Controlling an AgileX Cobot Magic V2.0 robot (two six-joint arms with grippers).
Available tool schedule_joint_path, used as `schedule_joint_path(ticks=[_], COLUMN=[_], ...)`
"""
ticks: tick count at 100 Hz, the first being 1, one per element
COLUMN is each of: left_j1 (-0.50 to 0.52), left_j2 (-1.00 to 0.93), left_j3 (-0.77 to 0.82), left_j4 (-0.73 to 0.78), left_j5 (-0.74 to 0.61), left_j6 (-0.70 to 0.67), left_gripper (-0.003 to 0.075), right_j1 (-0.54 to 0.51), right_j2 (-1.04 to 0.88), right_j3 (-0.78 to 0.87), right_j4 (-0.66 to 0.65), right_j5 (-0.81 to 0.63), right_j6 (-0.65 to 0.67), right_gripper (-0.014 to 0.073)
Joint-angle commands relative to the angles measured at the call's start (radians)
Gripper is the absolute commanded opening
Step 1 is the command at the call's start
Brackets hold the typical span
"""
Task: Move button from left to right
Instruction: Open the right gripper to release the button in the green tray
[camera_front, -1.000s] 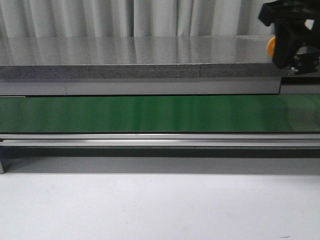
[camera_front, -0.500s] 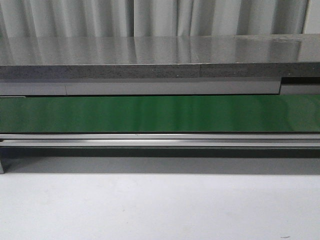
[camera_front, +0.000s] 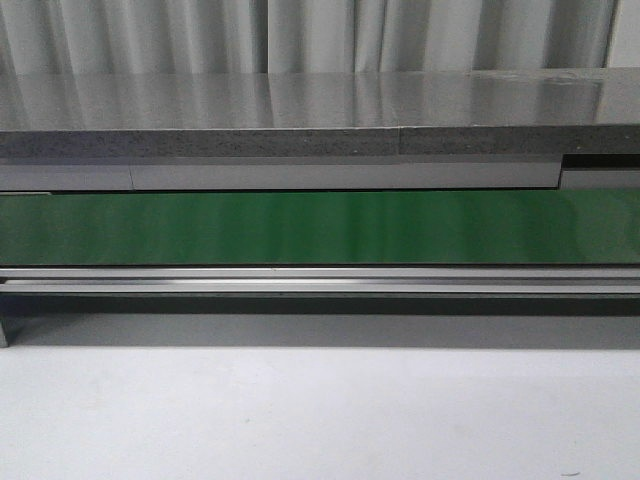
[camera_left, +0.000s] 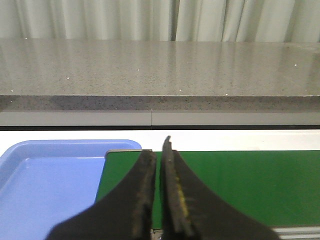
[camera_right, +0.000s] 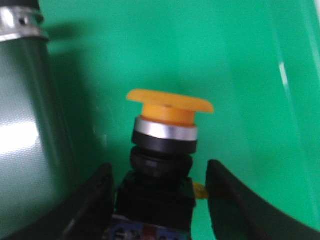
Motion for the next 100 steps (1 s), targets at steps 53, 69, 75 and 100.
schedule_joint_path(ticks=[53, 69, 75, 100], left_j1=[-0.006, -0.006, -0.006, -0.006], left_j2=[0.006, 0.006, 0.006, 0.006], left_j3=[-0.029, -0.029, -0.029, -0.029], left_j4=[-0.001, -0.001, -0.001, -0.001], left_j5=[-0.081, -0.081, -0.081, -0.081], left_j6=[-0.002, -0.002, -0.002, -0.002], left_gripper=[0.0005, 0.0005, 0.0005, 0.0005], right_j1=[-0.005, -0.005, -0.005, -0.005], right_j2=[0.044, 0.044, 0.044, 0.044], right_j3=[-0.034, -0.034, -0.034, -0.034], right_j4=[0.016, 0.017, 0.017, 0.017], right_j5=[-0.021, -0.022, -0.023, -0.026], right_j6=[-0.010, -0.009, -0.009, 0.008], right_gripper=[0.0288, 0.0412, 0.0415, 0.0415])
